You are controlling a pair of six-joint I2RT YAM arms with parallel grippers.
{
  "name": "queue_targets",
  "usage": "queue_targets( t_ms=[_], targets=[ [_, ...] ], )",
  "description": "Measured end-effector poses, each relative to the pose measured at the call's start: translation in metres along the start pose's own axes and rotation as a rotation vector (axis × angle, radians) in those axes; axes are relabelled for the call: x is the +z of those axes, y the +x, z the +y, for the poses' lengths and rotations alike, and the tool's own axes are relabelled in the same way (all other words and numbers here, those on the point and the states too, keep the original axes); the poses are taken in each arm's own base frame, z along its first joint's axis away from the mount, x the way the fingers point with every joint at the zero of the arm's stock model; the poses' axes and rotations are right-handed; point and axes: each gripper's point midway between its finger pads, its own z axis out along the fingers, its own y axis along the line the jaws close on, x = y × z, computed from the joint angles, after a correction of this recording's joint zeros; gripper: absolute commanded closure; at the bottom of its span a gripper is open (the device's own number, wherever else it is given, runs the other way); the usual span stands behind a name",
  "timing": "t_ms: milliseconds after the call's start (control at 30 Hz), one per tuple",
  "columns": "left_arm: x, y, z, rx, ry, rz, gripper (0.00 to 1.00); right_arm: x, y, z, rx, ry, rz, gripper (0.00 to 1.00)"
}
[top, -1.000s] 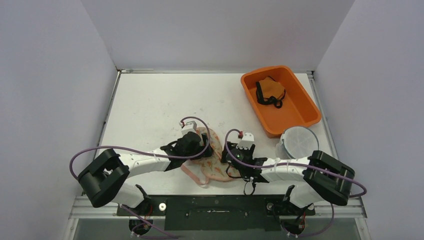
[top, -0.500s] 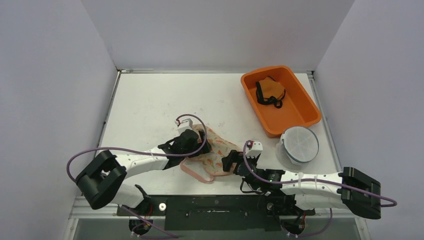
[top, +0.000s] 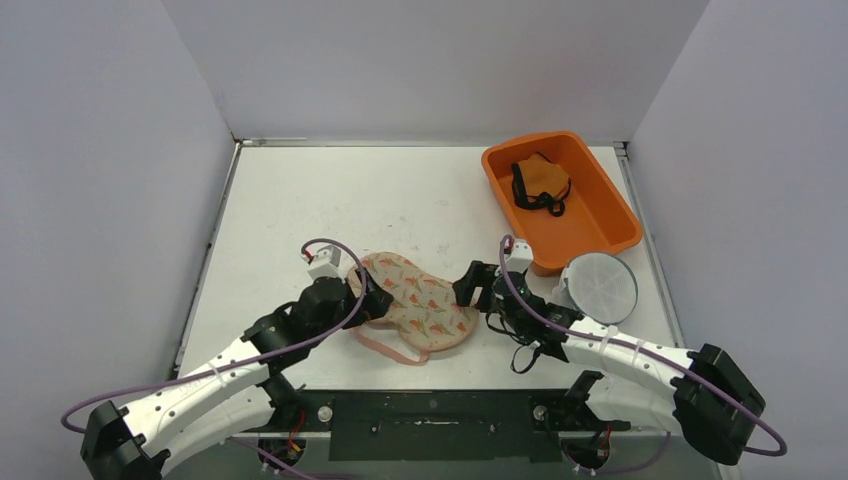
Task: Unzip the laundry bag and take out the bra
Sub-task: Adjust the laundry bag at the center of the board.
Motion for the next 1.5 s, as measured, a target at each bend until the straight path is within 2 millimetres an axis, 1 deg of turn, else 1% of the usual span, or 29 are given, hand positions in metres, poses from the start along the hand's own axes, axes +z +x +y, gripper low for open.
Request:
queue_targets(
  t_ms=[67, 133, 233, 300, 333, 367, 433, 567, 633, 733, 900, 1000, 1067, 1100, 1133, 1200, 1233, 1267, 1300, 1367, 1433, 1500],
  targets=[
    [-0.004, 0.006, 0.010, -0.014, -0.009, 0.007, 0.07, 0.008, -0.005, -0.005, 0.002, 0.008, 0.007, 0.32],
    [-0.003, 0.018, 0.024, -0.033, -0.033, 0.023, 0.13, 0.016, -0.007, -0.014, 0.009, 0.026, 0.015, 0.39],
    [0.004, 0.044, 0.055, -0.055, -0.095, 0.060, 0.25, 0.029, -0.002, -0.023, 0.013, 0.045, 0.041, 0.49],
    [0.008, 0.060, 0.076, -0.055, -0.153, 0.090, 0.40, 0.035, 0.009, -0.022, 0.006, 0.031, 0.074, 0.54],
    [0.010, 0.065, 0.084, -0.056, -0.181, 0.100, 0.46, 0.037, 0.014, -0.020, 0.003, 0.020, 0.084, 0.56],
    [0.011, 0.067, 0.089, -0.055, -0.203, 0.105, 0.50, 0.037, 0.021, -0.017, -0.003, 0.004, 0.099, 0.57],
    [0.016, 0.066, 0.093, -0.057, -0.228, 0.099, 0.55, 0.034, 0.033, -0.013, -0.017, -0.019, 0.118, 0.58],
    [0.027, 0.057, 0.097, -0.079, -0.272, 0.076, 0.58, 0.025, 0.055, -0.003, -0.048, -0.068, 0.146, 0.59],
    [0.035, 0.048, 0.098, -0.088, -0.297, 0.067, 0.58, 0.018, 0.064, 0.002, -0.057, -0.090, 0.155, 0.59],
    [0.047, 0.035, 0.091, -0.094, -0.307, 0.058, 0.56, 0.011, 0.075, 0.009, -0.057, -0.117, 0.161, 0.56],
    [0.066, 0.007, 0.070, -0.082, -0.284, 0.037, 0.53, 0.000, 0.094, 0.016, -0.043, -0.142, 0.167, 0.50],
    [0.082, -0.018, 0.055, -0.086, -0.265, 0.017, 0.53, -0.003, 0.101, 0.026, -0.024, -0.168, 0.159, 0.46],
    [0.093, -0.033, 0.048, -0.099, -0.256, 0.004, 0.53, -0.003, 0.107, 0.032, -0.014, -0.181, 0.160, 0.38],
    [0.098, -0.039, 0.046, -0.106, -0.254, 0.002, 0.51, -0.001, 0.111, 0.033, -0.011, -0.181, 0.163, 0.31],
    [0.102, -0.044, 0.044, -0.114, -0.253, -0.003, 0.46, 0.001, 0.112, 0.035, -0.005, -0.180, 0.159, 0.25],
    [0.105, -0.053, 0.041, -0.124, -0.257, -0.013, 0.34, 0.003, 0.108, 0.045, 0.012, -0.196, 0.146, 0.18],
    [0.105, -0.058, 0.040, -0.129, -0.263, -0.021, 0.26, 0.003, 0.106, 0.048, 0.018, -0.200, 0.141, 0.16],
    [0.102, -0.063, 0.038, -0.130, -0.266, -0.027, 0.21, 0.003, 0.102, 0.049, 0.023, -0.201, 0.134, 0.14],
    [0.098, -0.068, 0.035, -0.129, -0.264, -0.035, 0.17, 0.002, 0.098, 0.048, 0.028, -0.197, 0.128, 0.13],
    [0.082, -0.078, 0.028, -0.127, -0.248, -0.062, 0.12, 0.000, 0.085, 0.044, 0.038, -0.187, 0.106, 0.12],
    [0.058, -0.088, 0.019, -0.121, -0.210, -0.091, 0.09, -0.001, 0.057, 0.039, 0.066, -0.179, 0.059, 0.11],
    [0.028, -0.099, 0.003, -0.119, -0.137, -0.139, 0.08, 0.004, 0.025, 0.031, 0.102, -0.168, 0.006, 0.11]
  ],
)
